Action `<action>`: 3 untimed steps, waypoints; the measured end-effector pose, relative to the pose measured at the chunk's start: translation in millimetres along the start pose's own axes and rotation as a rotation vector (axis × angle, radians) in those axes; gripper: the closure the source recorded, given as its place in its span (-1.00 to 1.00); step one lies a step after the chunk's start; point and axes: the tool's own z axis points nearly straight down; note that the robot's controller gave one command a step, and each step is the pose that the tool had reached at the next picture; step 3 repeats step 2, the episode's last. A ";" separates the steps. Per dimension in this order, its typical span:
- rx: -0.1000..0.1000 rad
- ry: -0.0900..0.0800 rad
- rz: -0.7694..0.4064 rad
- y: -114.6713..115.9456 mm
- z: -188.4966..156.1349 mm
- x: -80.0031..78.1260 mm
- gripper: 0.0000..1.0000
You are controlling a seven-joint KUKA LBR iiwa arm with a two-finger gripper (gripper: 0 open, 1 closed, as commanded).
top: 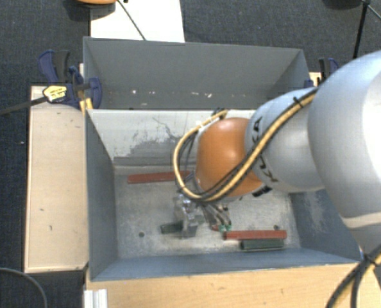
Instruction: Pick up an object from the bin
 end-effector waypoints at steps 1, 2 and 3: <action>0.000 0.000 0.002 -0.1 0.0 0.0 1.00; 0.000 0.001 -0.073 10.7 -139.8 21.3 1.00; 0.000 0.001 -0.073 10.7 -139.8 21.3 1.00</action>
Offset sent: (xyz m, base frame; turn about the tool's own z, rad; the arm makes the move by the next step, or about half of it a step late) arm -0.0240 0.0067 0.1393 -0.0764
